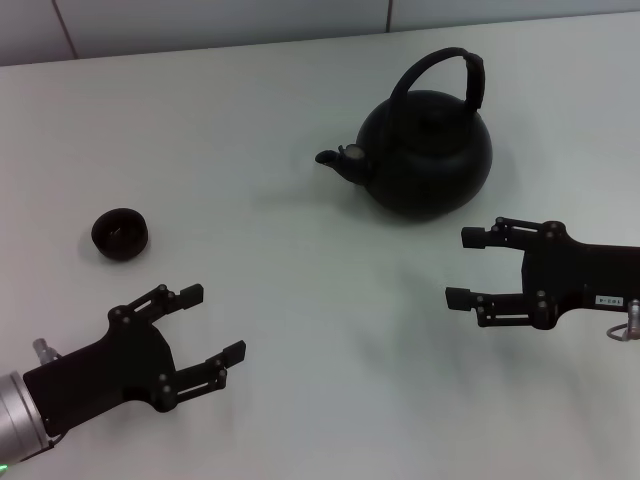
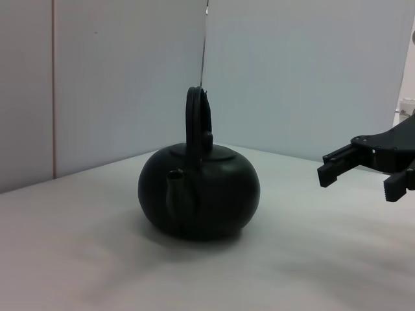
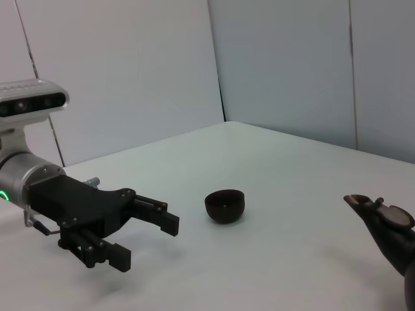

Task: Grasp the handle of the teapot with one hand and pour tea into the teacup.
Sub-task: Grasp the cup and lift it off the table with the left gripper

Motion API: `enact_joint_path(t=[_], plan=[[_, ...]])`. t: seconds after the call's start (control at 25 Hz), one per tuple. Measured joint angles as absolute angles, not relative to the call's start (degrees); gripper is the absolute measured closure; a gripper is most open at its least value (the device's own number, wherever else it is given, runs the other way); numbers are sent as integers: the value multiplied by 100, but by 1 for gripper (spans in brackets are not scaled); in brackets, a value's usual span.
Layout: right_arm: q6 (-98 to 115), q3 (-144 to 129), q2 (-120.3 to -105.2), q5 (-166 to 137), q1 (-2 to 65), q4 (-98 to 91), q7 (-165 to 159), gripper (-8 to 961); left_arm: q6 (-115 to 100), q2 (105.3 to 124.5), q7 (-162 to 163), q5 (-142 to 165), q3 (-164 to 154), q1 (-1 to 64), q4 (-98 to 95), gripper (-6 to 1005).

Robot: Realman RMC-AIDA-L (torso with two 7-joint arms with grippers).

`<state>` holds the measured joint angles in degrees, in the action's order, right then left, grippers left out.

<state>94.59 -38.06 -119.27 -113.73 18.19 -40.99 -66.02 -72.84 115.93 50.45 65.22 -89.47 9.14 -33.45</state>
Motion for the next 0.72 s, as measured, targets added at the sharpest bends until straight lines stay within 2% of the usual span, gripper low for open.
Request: enact_joint_path(t=[0.72], plan=[[9459, -3805, -11927, -11373, 1820, -4109, -6602, 129, -7254, 11587, 5106, 6521, -8966, 850, -3476, 151]])
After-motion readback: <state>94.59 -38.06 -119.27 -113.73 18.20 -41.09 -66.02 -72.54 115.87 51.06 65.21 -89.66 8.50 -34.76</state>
